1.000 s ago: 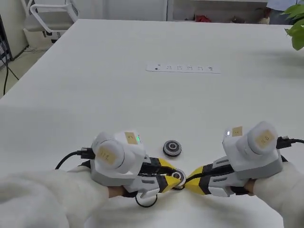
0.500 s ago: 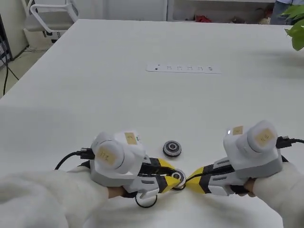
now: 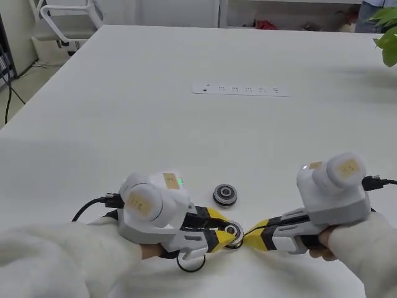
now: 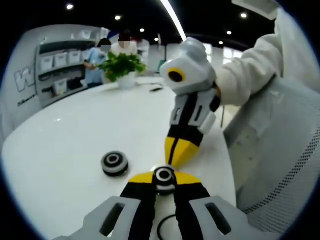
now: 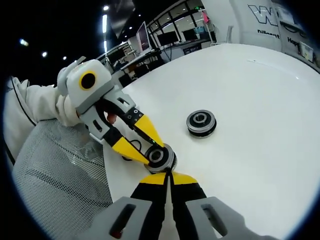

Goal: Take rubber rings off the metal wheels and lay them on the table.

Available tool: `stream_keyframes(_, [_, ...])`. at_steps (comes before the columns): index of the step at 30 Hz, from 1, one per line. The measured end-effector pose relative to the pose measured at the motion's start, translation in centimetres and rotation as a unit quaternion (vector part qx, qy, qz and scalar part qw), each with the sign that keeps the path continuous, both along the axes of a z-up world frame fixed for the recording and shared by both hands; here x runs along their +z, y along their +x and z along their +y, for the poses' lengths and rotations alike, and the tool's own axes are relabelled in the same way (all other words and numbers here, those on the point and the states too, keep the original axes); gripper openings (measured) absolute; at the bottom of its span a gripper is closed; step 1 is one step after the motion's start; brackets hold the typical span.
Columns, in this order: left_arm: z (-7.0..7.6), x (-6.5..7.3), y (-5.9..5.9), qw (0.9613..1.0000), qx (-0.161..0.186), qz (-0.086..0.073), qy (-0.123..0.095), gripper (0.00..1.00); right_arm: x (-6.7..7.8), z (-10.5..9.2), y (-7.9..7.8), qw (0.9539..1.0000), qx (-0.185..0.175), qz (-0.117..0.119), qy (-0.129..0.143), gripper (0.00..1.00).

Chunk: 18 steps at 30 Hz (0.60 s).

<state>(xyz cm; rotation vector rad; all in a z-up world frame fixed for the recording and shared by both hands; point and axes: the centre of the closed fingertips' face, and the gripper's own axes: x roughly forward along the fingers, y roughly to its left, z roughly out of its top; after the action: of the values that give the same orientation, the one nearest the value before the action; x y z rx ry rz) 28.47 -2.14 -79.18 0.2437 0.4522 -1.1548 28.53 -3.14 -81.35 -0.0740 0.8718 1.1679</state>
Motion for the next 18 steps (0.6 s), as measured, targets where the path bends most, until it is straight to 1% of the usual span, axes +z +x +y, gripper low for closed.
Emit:
stream_keyframes(1, [0.00, 0.00, 0.00, 1.0000, 0.000, 0.000, 0.000, 0.14, 0.04, 0.01, -0.02, 1.0000, -0.006, 0.007, 0.002, 0.00])
stream_keyframes(3, [0.00, 0.00, -0.01, 1.0000, 0.000, 0.000, 0.000, 0.14, 0.13, 0.00, 0.01, 0.9999, -0.010, 0.010, 0.005, 0.00])
stream_keyframes(7, [0.00, 0.00, 0.00, 1.0000, 0.000, 0.000, 0.000, 0.14, 0.26, -0.15, 0.12, 0.9989, -0.031, 0.033, 0.016, 0.00])
stream_keyframes(9, [0.00, -0.01, 0.01, 1.0000, 0.000, 0.000, 0.000, 0.14, 0.31, -0.22, 0.21, 0.9984, -0.039, 0.036, 0.019, 0.00])
stream_keyframes(10, [0.00, -0.01, 0.01, 1.0000, 0.000, 0.000, 0.000, 0.14, 0.19, -0.46, 0.20, 0.9981, -0.046, 0.040, 0.014, 0.00])
stream_keyframes(11, [0.00, -0.01, 0.00, 1.0000, 0.000, 0.000, 0.000, 0.14, 0.22, -0.48, 0.35, 0.9979, -0.047, 0.040, 0.016, 0.00])
stream_keyframes(14, [0.00, -0.01, 0.00, 1.0000, 0.000, 0.000, 0.000, 0.14, 0.51, -0.62, 0.75, 0.9960, -0.066, 0.050, 0.033, 0.00])
stream_keyframes(16, [0.00, 0.00, 0.01, 1.0000, 0.000, 0.000, 0.000, 0.14, 0.66, -0.63, 0.69, 0.9960, -0.067, 0.048, 0.036, 0.00])
stream_keyframes(18, [-0.01, 0.00, 0.01, 1.0000, 0.000, 0.000, 0.000, 0.14, 0.68, -0.41, 0.38, 0.9973, -0.054, 0.036, 0.034, 0.00])
